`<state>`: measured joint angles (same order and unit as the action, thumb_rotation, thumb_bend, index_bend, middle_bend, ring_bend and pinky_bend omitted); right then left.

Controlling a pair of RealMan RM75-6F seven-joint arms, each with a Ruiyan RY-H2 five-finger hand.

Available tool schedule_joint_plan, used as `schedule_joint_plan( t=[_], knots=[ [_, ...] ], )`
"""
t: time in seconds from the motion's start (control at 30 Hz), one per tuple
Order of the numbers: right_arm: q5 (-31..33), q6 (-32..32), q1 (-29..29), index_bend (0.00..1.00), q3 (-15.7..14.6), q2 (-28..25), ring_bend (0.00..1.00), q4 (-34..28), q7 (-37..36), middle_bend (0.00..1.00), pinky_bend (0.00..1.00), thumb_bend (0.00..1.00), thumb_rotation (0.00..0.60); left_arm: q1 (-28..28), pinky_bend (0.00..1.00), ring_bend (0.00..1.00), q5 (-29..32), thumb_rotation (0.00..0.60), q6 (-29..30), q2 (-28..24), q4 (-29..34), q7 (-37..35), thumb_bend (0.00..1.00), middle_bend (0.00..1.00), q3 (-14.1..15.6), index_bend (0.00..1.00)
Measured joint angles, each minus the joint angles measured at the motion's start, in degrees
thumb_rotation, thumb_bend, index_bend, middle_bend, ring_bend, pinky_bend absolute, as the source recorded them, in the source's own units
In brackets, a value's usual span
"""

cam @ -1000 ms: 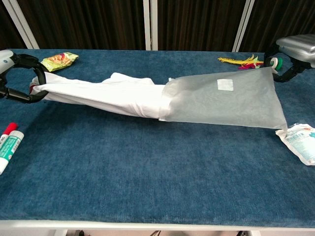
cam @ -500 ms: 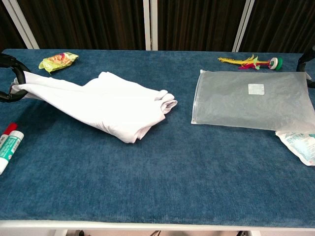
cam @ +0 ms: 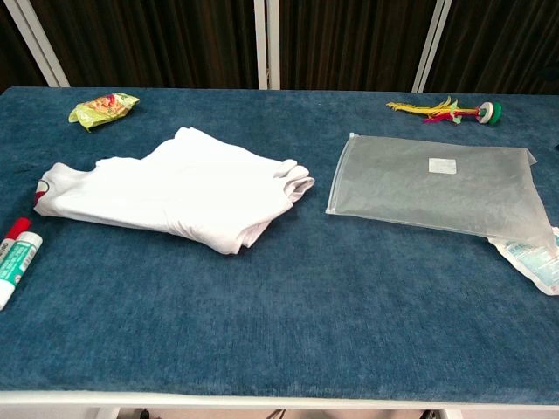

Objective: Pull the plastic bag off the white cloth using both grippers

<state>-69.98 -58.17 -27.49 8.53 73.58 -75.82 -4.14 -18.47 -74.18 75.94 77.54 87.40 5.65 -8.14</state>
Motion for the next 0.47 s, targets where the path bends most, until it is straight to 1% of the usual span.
schedule_joint_plan(
  t=[0.1, 0.23, 0.27, 0.37, 0.47],
  knots=[
    [-1.72, -6.60, 3.93, 0.03, -0.26, -3.53, 0.01, -3.32, -1.71, 0.16, 0.05, 0.31, 0.600, 1.91, 0.11, 0.05, -0.31, 0.600, 1.18, -4.71, 3.46, 0.70, 0.13, 0.14, 1.05, 0.12],
    [-4.31, -15.20, 9.98, 0.05, -1.17, -8.05, 0.02, -7.47, -4.01, 0.17, 0.06, 0.31, 0.600, 5.41, 0.11, 0.05, -1.97, 0.600, 4.08, -10.16, 7.32, 0.12, 0.13, 0.14, 3.13, 0.13],
    [-5.12, -17.57, 12.00, 0.05, -1.65, -9.44, 0.02, -8.73, -4.62, 0.17, 0.06, 0.31, 0.600, 6.30, 0.11, 0.05, -2.42, 0.600, 5.02, -11.09, 8.07, -0.15, 0.13, 0.14, 3.60, 0.14],
    [-7.04, -22.05, 16.41, 0.06, -3.19, -12.51, 0.02, -11.41, -5.81, 0.17, 0.06, 0.31, 0.600, 9.23, 0.11, 0.05, -4.10, 0.600, 8.40, -12.88, 10.28, -0.92, 0.13, 0.14, 5.20, 0.14],
    [-8.75, -24.45, 19.39, 0.07, -4.89, -13.70, 0.02, -12.70, -6.71, 0.17, 0.06, 0.31, 0.600, 12.10, 0.11, 0.05, -6.27, 0.600, 11.91, -13.75, 11.92, -1.37, 0.13, 0.14, 6.85, 0.14]
  ],
)
